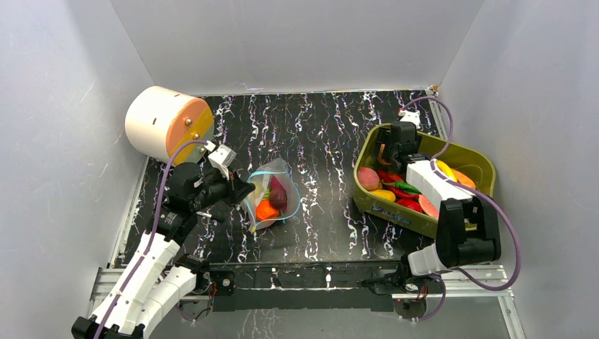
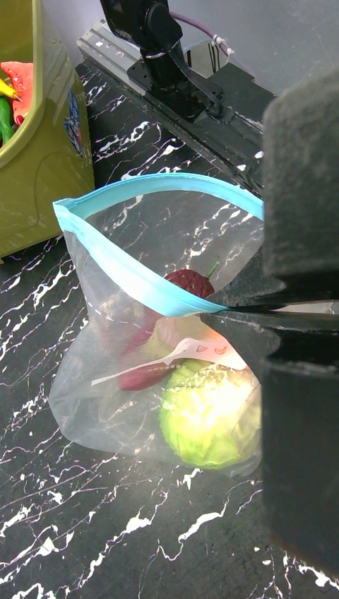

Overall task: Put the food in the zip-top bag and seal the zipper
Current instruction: Pick up the fake fruit from the bin, then place the fake fruit in the zipper food storage bag.

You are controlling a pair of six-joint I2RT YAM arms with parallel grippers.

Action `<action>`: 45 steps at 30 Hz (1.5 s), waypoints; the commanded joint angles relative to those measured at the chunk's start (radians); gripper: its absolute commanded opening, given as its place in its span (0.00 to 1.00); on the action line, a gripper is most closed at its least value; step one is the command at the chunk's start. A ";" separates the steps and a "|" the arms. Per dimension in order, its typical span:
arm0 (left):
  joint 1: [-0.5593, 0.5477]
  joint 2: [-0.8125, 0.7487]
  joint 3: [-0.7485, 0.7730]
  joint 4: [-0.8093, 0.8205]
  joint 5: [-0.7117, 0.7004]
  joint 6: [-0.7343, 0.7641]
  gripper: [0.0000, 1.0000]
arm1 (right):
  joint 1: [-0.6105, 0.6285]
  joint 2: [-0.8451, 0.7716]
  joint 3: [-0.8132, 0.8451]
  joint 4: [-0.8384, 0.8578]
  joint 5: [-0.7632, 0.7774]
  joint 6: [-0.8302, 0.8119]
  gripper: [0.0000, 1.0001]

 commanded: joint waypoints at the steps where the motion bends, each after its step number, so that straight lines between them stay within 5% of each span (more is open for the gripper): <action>1: -0.001 0.001 -0.004 0.014 0.010 0.010 0.00 | -0.005 -0.104 0.012 -0.026 0.041 0.041 0.61; 22: -0.001 0.049 0.116 0.067 -0.029 -0.089 0.00 | 0.051 -0.457 0.156 -0.259 -0.124 0.119 0.54; 41: -0.001 0.161 0.210 0.057 -0.068 -0.096 0.00 | 0.651 -0.430 0.228 -0.096 -0.205 0.191 0.53; 45: -0.002 0.168 0.234 0.044 -0.042 -0.113 0.00 | 0.874 -0.373 0.239 -0.046 -0.153 0.175 0.54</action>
